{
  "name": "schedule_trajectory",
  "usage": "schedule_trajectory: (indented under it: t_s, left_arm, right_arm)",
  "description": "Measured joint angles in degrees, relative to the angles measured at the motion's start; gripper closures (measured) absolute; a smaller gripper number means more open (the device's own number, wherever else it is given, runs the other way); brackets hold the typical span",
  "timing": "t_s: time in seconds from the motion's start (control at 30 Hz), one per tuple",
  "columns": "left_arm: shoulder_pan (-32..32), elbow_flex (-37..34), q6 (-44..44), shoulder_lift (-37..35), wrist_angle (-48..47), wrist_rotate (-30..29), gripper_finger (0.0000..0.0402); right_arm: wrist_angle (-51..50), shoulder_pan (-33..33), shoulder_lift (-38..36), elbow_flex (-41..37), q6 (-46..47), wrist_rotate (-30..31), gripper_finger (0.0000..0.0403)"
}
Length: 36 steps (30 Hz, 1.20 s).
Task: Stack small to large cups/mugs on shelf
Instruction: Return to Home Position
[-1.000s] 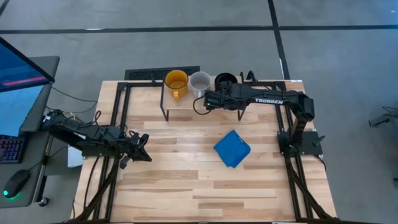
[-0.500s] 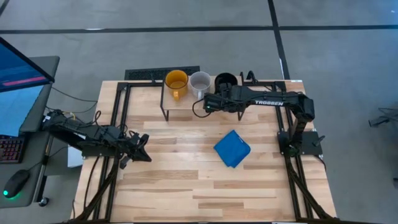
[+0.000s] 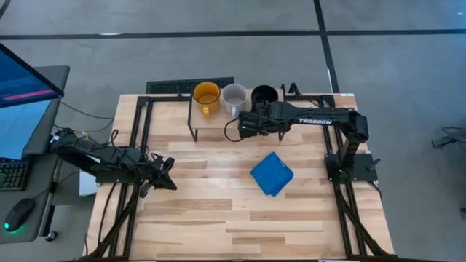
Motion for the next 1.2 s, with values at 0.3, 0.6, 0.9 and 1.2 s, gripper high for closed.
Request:
schedule_trajectory:
  t_s: [0.3,0.6,0.9,1.2]
  left_arm:
    - [0.0,0.0,-0.7,0.0,0.2,1.6,0.0401]
    - [0.0,0.0,-0.7,0.0,0.2,1.5,0.0401]
    - [0.0,0.0,-0.7,0.0,1.3,0.5,0.0401]
    - [0.0,0.0,2.1,0.0,9.1,-5.3,0.0401]
  right_arm:
    - [-1.5,3.5,0.0,0.0,-5.6,-18.4,0.0194]
    - [2.3,13.7,-2.4,-0.1,-13.1,-8.1,0.0203]
    - [6.3,25.7,-14.2,0.0,-21.1,19.1,0.0225]
    - [8.3,28.3,-22.7,0.0,-38.3,21.3,0.0248]
